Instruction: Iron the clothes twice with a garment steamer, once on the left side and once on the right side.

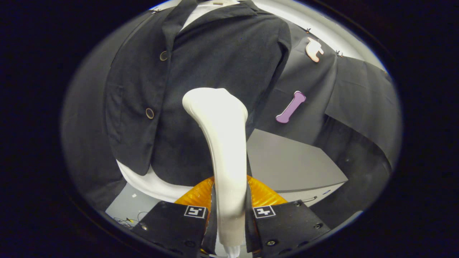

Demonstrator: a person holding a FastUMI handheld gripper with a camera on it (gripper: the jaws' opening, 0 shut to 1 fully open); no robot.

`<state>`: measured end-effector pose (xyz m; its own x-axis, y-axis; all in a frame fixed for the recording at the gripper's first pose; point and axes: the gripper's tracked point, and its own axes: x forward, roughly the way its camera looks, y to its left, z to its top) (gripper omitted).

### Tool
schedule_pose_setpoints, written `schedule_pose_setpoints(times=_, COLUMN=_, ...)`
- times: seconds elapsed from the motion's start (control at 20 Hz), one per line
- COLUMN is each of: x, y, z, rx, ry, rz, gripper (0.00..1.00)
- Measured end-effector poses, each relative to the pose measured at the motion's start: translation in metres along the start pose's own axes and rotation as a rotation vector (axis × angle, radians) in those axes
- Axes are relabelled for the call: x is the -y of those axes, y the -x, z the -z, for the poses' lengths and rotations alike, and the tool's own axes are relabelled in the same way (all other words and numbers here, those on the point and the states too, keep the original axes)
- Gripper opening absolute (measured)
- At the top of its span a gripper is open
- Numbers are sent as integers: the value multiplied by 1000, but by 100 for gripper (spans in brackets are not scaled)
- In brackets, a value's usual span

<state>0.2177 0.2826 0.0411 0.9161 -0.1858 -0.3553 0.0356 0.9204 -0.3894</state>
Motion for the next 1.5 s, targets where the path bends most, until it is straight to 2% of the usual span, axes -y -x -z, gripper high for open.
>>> schedule_pose_setpoints(times=0.4, x=-19, y=-10, z=31, rx=-30, ry=36, rz=3, gripper=34)
schedule_pose_setpoints(times=0.65, x=-34, y=-17, z=69, rx=-116, ry=37, rz=-14, gripper=34)
schedule_pose_setpoints(times=1.5, x=-40, y=-40, z=142, rx=-271, ry=79, rz=-4, gripper=34)
